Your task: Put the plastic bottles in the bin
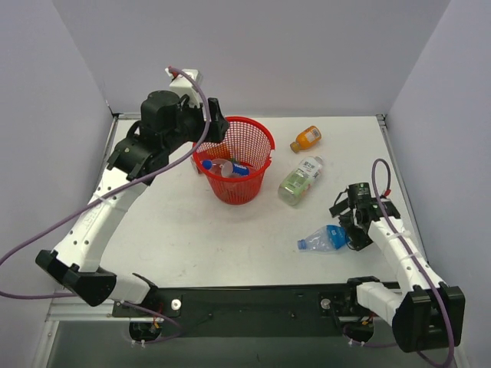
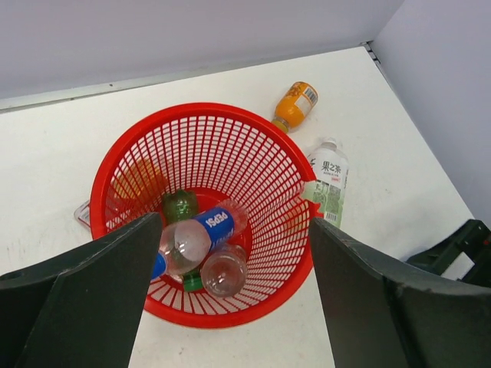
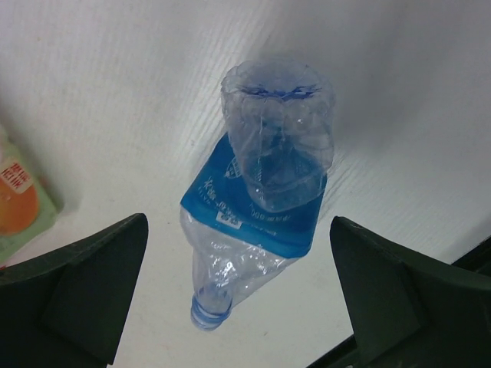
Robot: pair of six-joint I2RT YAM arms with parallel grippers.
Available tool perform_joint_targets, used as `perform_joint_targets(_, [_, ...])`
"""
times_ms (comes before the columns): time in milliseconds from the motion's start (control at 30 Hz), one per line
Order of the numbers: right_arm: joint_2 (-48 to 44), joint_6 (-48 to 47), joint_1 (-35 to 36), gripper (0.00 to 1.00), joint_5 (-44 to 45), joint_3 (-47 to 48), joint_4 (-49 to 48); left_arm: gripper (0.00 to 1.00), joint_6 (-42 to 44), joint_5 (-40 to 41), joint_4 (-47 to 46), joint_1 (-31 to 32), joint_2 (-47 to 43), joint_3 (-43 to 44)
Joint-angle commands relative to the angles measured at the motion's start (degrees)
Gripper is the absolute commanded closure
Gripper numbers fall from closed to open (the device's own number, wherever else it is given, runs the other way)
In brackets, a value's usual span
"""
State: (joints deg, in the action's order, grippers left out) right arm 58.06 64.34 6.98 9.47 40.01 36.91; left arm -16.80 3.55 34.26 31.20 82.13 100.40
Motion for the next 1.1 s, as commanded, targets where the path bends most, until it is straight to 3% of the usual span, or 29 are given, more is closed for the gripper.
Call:
perform_joint_targets(0, [4.6, 0.4, -2.2, 0.00, -2.4, -2.7, -6.8, 0.12, -1.0, -0.8, 0.5, 0.1, -5.0, -4.3])
perform_joint_targets(133, [10.6, 0.4, -5.7, 0.00, -4.3, -3.5, -11.7, 0.12, -1.1, -0.5, 0.3, 0.1, -7.7, -7.4])
perform_joint_targets(233, [15.0, -0.3, -6.8, 0.07, -5.4, -2.6, -14.0, 0.12, -0.9, 0.1, 0.7, 0.1, -8.5, -8.4])
perform_joint_targets(333, [15.7, -2.4, -6.8, 0.31, -3.8, -1.7, -13.8, 0.12, -0.5, 0.5, 1.2, 0.1, -9.1, -9.1])
perform_joint_targets(367, [14.8, -3.2, -8.3, 0.49, -3.0, -1.5, -13.5, 0.12, -0.4, 0.8, 1.2, 0.1, -9.3, -9.3])
perform_joint_targets(467, [13.0, -4.8, -8.5, 0.81, -2.8, -0.3, -12.3, 0.12, -0.3, 1.2, 1.1, 0.0, -9.9, -10.4])
perform_joint_targets(567, [10.7, -7.2, -8.4, 0.95, -2.9, 2.6, -8.3, 0.12, -0.3, 1.2, 1.2, 0.0, -10.2, -11.0])
perform_joint_targets(767, [1.1, -13.4, -7.3, 0.98, -1.4, 15.2, -1.8, 0.12, -1.0, 1.5, 1.9, 0.0, -11.1, -11.6])
perform_joint_targets(933, [1.2, -19.9, 7.2, 0.94, 9.4, 33.6, -3.2, 0.12, -2.8, 1.9, 1.7, -0.1, -12.3, -13.3])
perform_joint_targets(1067, [9.0, -28.8, 14.6, 0.94, 12.6, 44.2, -12.0, 0.12, -3.3, 2.0, 2.5, -0.2, -12.7, -13.4])
